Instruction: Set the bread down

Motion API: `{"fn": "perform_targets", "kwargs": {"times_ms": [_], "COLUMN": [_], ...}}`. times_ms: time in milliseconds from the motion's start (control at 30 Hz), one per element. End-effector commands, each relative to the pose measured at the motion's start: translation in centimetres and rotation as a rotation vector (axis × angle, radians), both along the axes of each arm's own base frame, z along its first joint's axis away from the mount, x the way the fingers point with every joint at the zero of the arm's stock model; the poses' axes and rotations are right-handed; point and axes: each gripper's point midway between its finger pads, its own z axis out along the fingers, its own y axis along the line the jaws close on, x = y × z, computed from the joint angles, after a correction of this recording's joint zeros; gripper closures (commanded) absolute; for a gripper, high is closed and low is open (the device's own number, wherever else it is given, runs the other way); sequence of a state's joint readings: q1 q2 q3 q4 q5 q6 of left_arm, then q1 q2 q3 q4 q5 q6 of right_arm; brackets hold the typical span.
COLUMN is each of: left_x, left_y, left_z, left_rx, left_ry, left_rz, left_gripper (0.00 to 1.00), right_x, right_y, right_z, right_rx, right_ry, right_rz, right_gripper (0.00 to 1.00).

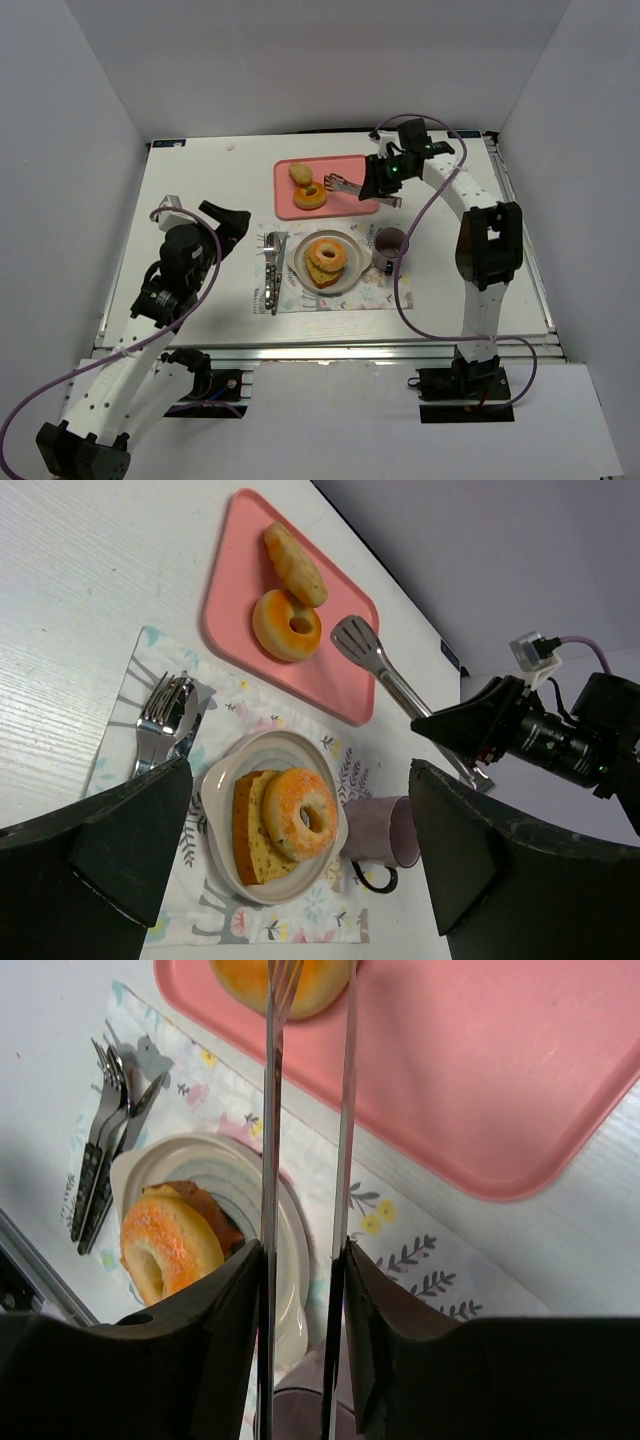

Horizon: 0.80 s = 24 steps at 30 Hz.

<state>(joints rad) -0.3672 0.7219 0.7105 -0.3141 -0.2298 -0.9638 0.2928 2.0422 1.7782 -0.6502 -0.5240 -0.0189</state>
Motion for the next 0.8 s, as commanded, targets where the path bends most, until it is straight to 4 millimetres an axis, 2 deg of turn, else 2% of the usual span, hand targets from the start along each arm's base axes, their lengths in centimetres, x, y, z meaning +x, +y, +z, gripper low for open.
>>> {"fn": "perform_targets", "kwargs": {"times_ms": [0, 367, 433, 767], "left_x": [-0.1, 0.6, 0.6, 0.8], "left_y": [0.5, 0.0, 0.0, -0.1], "left_z": [0.5, 0.1, 0.0, -0.3], "left_rx": [0.003, 0.015, 0.016, 0.022], "left_ry": [0.001, 0.023, 0.026, 0.034], "left_rz": [0.021, 0.009, 0.009, 0.006], "left_gripper": [0.02, 0.02, 0.02, 0.02], "right_x": [2.3, 2.3, 2.4, 1.7], "right_y": [1.4, 2.3, 2.4, 3.4], "right_z": [3.1, 1.1, 1.0, -0.7], "right_rx": [0.057, 0.071, 0.067, 0.026], "right_ry": [-0.086, -0.023, -0.024, -0.004], "right_rz": [-0.019, -0.018, -0.016, -0.001], "right_gripper": [0.58, 0.52, 0.46, 0.47]}}
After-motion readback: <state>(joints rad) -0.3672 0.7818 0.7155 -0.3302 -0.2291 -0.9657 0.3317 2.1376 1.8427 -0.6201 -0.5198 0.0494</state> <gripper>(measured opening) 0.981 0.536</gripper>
